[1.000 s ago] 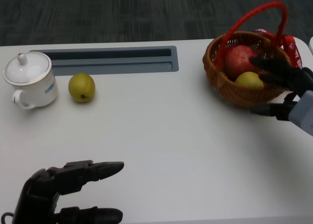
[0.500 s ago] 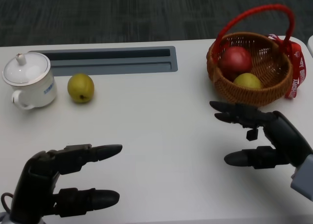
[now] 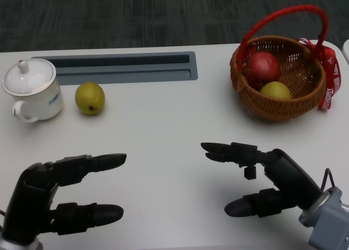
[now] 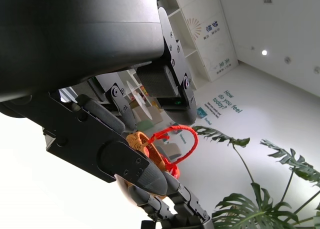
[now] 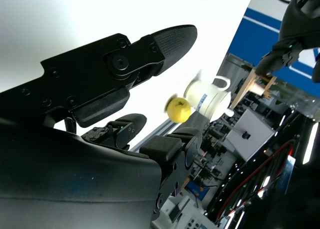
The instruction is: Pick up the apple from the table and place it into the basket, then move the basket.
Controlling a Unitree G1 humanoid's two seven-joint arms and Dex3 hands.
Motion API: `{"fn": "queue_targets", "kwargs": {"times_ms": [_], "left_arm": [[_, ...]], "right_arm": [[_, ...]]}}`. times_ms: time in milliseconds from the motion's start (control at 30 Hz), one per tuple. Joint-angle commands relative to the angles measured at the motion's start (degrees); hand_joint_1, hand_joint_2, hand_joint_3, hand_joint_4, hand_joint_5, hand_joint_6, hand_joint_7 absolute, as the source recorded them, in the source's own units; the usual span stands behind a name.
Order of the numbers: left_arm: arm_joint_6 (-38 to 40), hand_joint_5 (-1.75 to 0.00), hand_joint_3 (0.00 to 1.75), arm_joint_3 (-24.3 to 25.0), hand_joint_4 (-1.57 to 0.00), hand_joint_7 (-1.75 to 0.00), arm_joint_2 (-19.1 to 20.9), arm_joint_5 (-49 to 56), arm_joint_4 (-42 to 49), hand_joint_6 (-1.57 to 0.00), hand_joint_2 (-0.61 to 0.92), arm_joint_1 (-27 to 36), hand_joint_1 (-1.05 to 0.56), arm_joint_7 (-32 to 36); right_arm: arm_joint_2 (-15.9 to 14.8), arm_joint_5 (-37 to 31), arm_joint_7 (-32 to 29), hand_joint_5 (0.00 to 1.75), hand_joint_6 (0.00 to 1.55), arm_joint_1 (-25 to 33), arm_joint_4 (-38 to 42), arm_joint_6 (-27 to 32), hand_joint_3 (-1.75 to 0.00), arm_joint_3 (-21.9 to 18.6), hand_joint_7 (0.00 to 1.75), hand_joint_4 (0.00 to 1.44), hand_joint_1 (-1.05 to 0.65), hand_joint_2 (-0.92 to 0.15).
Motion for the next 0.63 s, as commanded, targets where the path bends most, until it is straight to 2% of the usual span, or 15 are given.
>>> {"fn": "queue_targets", "kwargs": {"times_ms": [33, 267, 633], "left_arm": [[0.3, -0.01, 0.00, 0.7, -1.01, -0.01, 1.0, -0.4, -0.7, -0.92, 0.72, 0.2, -0.53, -0.6], [1.4, -0.02, 0.00, 0.8, -1.02, -0.01, 1.3, -0.9, -2.0, -0.93, 0.71, 1.2, -0.51, -1.1], [2.2, -0.02, 0.00, 1.0, -1.03, -0.01, 1.7, -0.2, -3.7, -0.95, 0.70, 1.9, -0.52, -1.2]], "right_arm": [[0.4, 0.8, 0.5, 0.01, 0.56, 0.9, -0.6, -0.6, 0.00, 0.4, 0.00, 0.62, -0.59, -0.81], [1.7, 0.9, -0.2, 0.01, 0.59, 0.5, 0.0, -0.8, 0.00, 0.3, 0.01, 0.66, -0.55, -0.82], [1.8, 1.0, -0.9, 0.02, 0.65, 0.0, 0.3, -0.5, 0.00, 0.1, 0.02, 0.71, -0.49, -0.80]]}}
